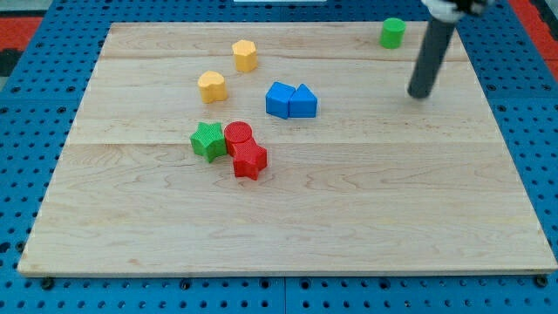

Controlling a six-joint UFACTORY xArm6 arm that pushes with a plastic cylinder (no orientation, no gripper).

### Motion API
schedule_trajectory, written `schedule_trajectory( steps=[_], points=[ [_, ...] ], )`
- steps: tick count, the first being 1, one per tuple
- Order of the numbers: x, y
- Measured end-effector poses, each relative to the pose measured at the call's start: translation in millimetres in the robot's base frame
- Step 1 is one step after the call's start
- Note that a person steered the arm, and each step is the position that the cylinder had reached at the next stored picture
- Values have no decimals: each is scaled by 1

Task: Move the green circle to the top of the blue cube

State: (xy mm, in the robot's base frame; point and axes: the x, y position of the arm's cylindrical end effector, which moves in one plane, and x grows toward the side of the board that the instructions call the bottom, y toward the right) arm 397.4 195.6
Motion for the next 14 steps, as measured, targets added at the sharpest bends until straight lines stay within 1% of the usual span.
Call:
schedule_trajectory(
  steps=[1, 2, 4, 5, 6, 7, 8, 9, 10, 11, 12, 13, 14],
  points=[
    [92, -29],
    [115, -54],
    [117, -56],
    [132, -58],
    [169, -87],
    [182, -171],
    [161, -253],
    [94, -286],
    [53, -313],
    [12, -321],
    [-42, -277],
    [-89, -253],
    [-120, -245]
  ],
)
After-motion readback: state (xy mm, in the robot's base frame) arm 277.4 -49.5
